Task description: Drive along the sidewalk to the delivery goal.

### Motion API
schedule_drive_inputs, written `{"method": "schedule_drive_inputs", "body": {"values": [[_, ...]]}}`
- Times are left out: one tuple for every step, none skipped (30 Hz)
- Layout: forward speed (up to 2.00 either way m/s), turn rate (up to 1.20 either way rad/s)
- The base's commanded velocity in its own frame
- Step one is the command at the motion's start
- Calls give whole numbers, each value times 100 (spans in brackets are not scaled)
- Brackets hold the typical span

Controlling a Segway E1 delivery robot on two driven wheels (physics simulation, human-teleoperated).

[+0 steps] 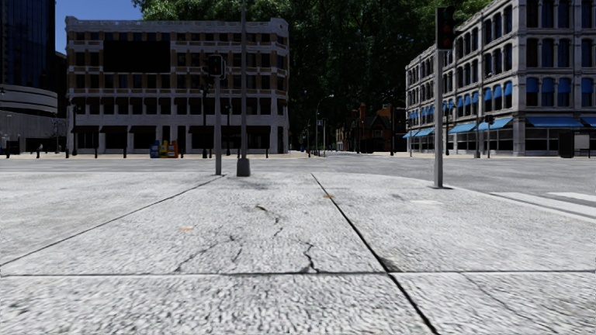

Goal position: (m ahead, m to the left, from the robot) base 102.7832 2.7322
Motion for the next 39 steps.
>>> {"method": "schedule_drive_inputs", "body": {"values": [[200, 0], [200, 0], [200, 0], [200, 0], [200, 0], [200, 0], [200, 0], [200, 0], [200, 0], [200, 0], [200, 0], [200, 0], [200, 0], [200, 0], [200, 0], [200, 0], [200, 0], [200, 0], [200, 0], [200, 0], [200, 0], [200, 0], [200, 0], [200, 0], [200, 0], [200, 0], [200, 0], [200, 0], [200, 0], [200, 0], [200, 0], [200, 0], [200, 0], [200, 0], [200, 2], [200, 2], [200, 17], [200, 33], [200, 50]]}}
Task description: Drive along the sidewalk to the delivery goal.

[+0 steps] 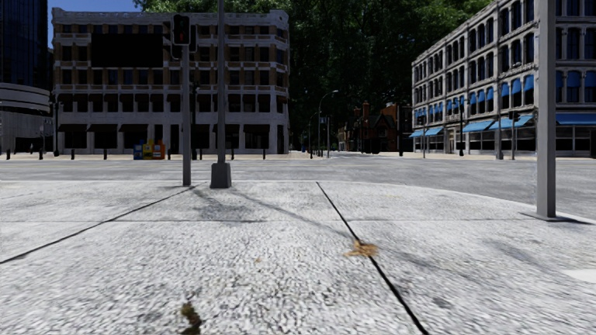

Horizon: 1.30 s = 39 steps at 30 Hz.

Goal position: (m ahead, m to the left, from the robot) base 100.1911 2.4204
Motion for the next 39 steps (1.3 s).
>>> {"method": "schedule_drive_inputs", "body": {"values": [[200, 66], [200, 80], [200, 84], [200, 85], [200, 85], [200, 85], [200, 86], [200, 86], [200, 86], [200, 86], [200, 86], [200, 86], [200, 86], [200, 86], [200, 86], [200, 86], [200, 86], [200, 86], [200, 86], [200, 86], [200, 86], [200, 86], [200, 86], [200, 86], [200, 87], [200, 87], [200, 88], [200, 88], [200, 88], [200, 88], [200, 88], [200, 88], [200, 88], [200, 88], [200, 88], [200, 88], [200, 88], [200, 88], [200, 88]]}}
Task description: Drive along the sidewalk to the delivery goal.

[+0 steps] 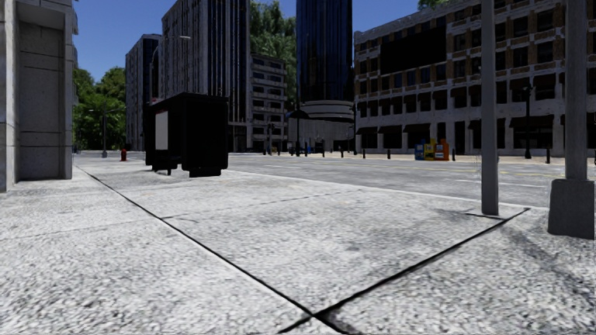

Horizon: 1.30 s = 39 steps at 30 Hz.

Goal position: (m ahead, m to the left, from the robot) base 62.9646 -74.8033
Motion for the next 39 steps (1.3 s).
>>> {"method": "schedule_drive_inputs", "body": {"values": [[200, 88], [200, 88], [200, 88], [200, 88], [200, 88], [200, 88], [200, 88], [200, 88], [200, 88], [200, 88], [200, 86], [200, 86], [200, 0], [200, 0], [200, 0], [200, 0], [200, 0], [200, 0], [200, 0], [200, 0], [200, 0], [200, 0], [200, 0], [200, 0], [200, 0], [200, 0], [200, 0], [200, 0], [200, 0], [200, 0], [200, 0], [200, 0], [200, 0], [200, 0], [200, 0], [200, 0], [200, 0], [200, 0], [200, 0]]}}
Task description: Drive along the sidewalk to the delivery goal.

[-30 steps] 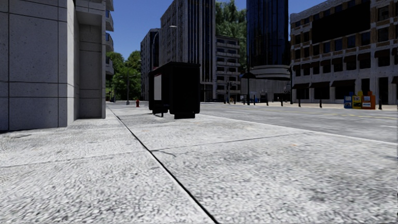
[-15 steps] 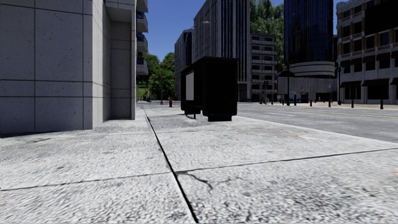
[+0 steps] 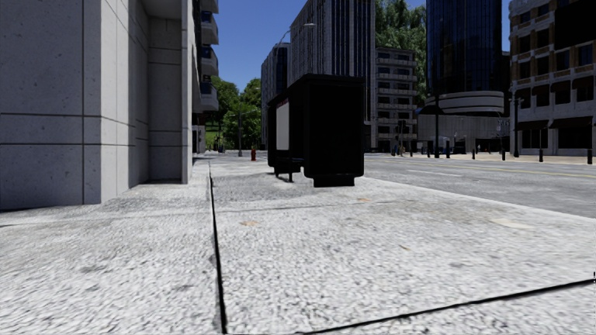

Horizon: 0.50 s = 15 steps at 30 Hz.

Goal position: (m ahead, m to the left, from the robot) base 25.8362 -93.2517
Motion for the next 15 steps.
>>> {"method": "schedule_drive_inputs", "body": {"values": [[200, 0], [200, 0], [200, 0], [200, 0], [200, 0], [200, 0], [200, 0], [200, 0], [200, 0], [200, 0], [200, 0], [200, 0], [200, 0], [200, 0], [200, 0]]}}
